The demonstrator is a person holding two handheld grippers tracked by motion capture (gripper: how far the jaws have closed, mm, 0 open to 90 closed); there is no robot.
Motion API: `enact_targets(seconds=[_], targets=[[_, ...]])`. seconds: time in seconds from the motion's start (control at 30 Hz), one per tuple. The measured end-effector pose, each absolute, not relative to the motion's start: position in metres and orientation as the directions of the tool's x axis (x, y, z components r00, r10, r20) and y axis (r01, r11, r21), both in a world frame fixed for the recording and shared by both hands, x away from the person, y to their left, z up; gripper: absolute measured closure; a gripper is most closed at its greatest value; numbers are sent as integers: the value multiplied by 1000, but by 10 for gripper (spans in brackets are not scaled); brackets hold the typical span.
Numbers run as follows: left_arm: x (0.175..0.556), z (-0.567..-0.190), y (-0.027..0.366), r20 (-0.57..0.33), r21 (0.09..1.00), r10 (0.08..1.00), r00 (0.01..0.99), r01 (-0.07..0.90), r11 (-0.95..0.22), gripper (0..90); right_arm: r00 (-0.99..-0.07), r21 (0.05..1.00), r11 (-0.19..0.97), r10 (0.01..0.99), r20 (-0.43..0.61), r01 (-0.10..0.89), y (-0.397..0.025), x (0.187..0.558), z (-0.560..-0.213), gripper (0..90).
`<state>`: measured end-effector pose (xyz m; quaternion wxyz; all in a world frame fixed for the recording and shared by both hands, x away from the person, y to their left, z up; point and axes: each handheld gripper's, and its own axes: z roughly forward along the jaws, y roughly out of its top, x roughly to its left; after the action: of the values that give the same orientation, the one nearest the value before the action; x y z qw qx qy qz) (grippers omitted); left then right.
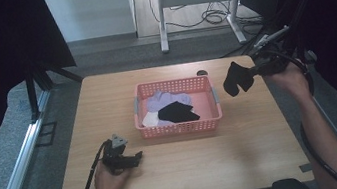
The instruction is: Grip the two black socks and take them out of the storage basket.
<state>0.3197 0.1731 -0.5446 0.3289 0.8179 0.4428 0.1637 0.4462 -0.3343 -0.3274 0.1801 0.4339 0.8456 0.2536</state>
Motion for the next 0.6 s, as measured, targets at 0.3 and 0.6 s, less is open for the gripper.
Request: enact_targets(seconds=[0.3, 0.6], targets=[[320, -545, 173, -25, 683, 833, 553, 618, -390, 126, -526, 535, 482, 847, -82, 694, -345, 452, -377, 872], [319, -545, 173, -30, 685, 835, 550, 619, -383, 126, -514, 461, 472, 857, -41, 751, -348, 455, -432, 868]])
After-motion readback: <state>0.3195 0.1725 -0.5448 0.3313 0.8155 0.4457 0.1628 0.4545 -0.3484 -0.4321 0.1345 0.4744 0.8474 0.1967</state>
